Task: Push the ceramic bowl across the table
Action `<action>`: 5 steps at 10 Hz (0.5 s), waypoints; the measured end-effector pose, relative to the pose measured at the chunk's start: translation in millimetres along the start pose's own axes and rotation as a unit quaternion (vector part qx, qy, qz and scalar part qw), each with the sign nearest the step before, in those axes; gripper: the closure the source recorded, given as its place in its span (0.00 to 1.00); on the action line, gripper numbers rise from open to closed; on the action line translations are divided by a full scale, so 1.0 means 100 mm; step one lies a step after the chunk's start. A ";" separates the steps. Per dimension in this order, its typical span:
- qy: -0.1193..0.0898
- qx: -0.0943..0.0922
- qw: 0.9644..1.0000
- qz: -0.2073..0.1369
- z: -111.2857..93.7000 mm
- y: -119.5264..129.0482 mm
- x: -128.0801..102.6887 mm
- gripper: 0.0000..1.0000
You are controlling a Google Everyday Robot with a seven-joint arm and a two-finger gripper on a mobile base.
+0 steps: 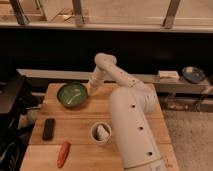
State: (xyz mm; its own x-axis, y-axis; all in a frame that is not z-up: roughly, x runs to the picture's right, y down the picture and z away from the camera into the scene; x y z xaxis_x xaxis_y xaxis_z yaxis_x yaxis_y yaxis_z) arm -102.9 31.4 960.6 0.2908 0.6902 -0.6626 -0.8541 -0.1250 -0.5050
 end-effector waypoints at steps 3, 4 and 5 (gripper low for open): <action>0.020 -0.011 0.999 -0.043 0.13 0.33 0.02 1.00; 0.020 -0.011 0.998 -0.050 0.12 0.37 0.01 1.00; 0.017 -0.008 0.998 -0.053 0.08 0.35 -0.01 1.00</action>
State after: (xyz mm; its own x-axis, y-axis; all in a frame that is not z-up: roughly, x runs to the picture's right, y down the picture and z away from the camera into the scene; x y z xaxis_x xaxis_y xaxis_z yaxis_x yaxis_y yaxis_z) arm -136.8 32.2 947.7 0.3932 0.6753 -0.6240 -0.8111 -0.0648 -0.5813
